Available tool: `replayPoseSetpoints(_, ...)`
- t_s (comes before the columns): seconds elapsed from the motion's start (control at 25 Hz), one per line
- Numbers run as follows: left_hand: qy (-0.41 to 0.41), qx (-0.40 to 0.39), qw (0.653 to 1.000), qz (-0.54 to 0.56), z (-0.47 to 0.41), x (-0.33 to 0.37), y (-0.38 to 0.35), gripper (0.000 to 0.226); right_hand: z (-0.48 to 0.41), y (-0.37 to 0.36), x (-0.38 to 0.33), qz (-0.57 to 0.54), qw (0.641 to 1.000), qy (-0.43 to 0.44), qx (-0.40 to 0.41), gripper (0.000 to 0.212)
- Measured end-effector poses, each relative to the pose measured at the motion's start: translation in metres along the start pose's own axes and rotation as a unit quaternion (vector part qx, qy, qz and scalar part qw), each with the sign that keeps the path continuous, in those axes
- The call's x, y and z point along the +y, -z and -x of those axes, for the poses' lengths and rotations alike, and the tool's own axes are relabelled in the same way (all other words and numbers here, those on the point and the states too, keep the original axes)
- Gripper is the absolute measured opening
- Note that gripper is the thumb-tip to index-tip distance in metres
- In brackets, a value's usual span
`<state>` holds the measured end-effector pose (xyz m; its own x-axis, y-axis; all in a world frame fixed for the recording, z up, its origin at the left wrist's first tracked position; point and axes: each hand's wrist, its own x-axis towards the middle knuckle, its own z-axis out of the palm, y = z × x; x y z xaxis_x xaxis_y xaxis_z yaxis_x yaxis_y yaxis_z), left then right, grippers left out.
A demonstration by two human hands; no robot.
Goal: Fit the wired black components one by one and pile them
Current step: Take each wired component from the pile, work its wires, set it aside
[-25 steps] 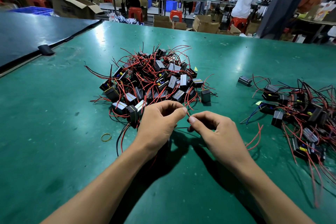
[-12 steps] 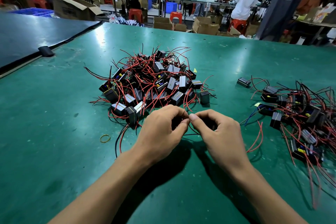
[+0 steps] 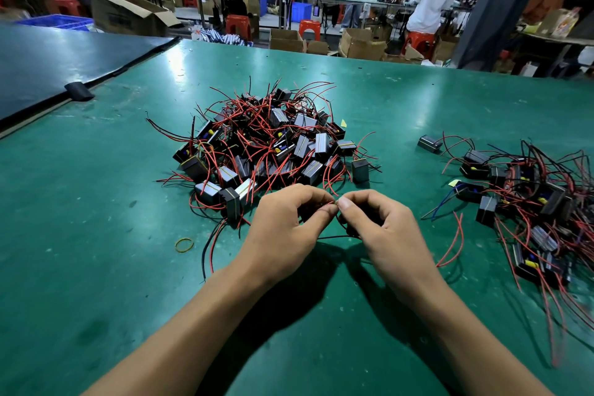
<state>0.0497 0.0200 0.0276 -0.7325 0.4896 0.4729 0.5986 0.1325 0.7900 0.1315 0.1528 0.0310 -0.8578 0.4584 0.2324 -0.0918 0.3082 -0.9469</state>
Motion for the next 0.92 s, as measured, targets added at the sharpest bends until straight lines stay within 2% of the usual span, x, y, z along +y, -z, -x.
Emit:
replayPoseSetpoints(0.16, 0.051, -0.012, 0.999, 0.013, 0.0, -0.001, 0.0, 0.008, 0.0, 0.0, 0.001, -0.016, 1.0, -0.008, -0.008, 0.007)
replayPoseSetpoints(0.32, 0.062, -0.011, 0.998, 0.014, 0.001, -0.003, -0.002, 0.008, 0.0, 0.0, 0.001, -0.01, 1.0, -0.004, -0.014, 0.005)
replayPoseSetpoints(0.72, -0.03, -0.044, 0.996, -0.065, 0.001, -0.007, 0.003, 0.01, -0.004, 0.007, -0.001, 0.035, 0.997, -0.025, -0.059, 0.01)
replayPoseSetpoints(0.92, -0.088, -0.07, 0.983, -0.143, -0.001, -0.006, 0.008, 0.013, -0.005, 0.009, 0.002, 0.132, 0.988, -0.027, -0.078, 0.014)
